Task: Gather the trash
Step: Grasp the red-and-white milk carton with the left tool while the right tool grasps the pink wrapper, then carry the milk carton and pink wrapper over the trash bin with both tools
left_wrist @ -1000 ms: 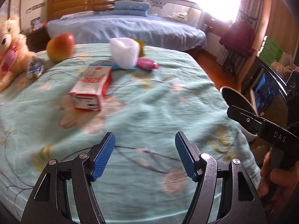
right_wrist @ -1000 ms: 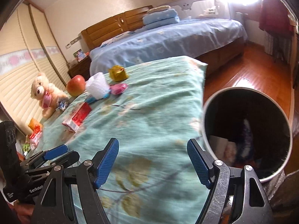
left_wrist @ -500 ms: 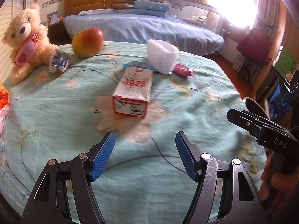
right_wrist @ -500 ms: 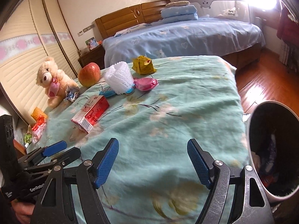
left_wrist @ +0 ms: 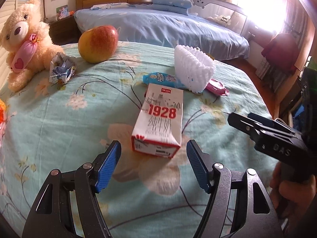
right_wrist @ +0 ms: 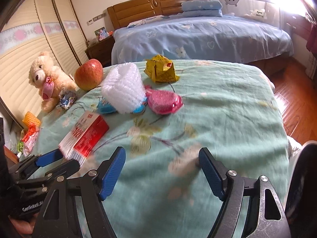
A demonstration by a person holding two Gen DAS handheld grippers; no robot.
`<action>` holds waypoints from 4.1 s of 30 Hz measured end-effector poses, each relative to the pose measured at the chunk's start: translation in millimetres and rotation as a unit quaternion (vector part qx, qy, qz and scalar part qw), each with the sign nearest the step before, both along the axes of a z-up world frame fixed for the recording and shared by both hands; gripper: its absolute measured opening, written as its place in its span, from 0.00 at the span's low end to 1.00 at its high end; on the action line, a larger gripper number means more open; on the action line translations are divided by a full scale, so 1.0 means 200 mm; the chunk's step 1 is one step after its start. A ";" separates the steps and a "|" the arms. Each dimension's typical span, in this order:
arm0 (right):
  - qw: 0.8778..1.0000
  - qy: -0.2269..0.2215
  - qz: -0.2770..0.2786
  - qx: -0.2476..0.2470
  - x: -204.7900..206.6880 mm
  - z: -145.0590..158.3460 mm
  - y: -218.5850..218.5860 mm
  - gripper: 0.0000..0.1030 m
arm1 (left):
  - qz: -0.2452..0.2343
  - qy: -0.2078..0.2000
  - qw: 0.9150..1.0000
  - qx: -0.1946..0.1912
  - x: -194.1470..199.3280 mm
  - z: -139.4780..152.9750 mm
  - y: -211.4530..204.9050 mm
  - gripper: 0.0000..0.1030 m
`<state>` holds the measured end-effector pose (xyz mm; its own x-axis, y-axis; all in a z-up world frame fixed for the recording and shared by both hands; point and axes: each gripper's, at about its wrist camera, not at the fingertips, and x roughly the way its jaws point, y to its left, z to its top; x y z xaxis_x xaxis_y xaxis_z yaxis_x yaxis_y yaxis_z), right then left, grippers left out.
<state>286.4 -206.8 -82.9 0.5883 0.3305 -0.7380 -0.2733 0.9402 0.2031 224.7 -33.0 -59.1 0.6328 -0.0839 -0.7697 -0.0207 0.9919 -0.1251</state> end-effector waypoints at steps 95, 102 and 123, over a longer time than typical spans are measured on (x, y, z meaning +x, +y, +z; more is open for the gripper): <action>0.980 -0.041 -0.194 0.016 -0.73 0.13 -0.87 0.42 | -0.234 -0.029 0.972 -0.020 -0.30 0.12 -0.94 0.46; 0.976 -0.041 -0.212 0.016 -0.74 0.12 -0.96 0.42 | -0.249 -0.029 0.968 -0.016 -0.29 0.12 -1.04 0.46; 0.967 -0.028 -0.252 -0.002 -0.69 0.06 -1.17 0.42 | -0.290 -0.032 0.957 0.006 -0.23 0.14 -1.31 0.46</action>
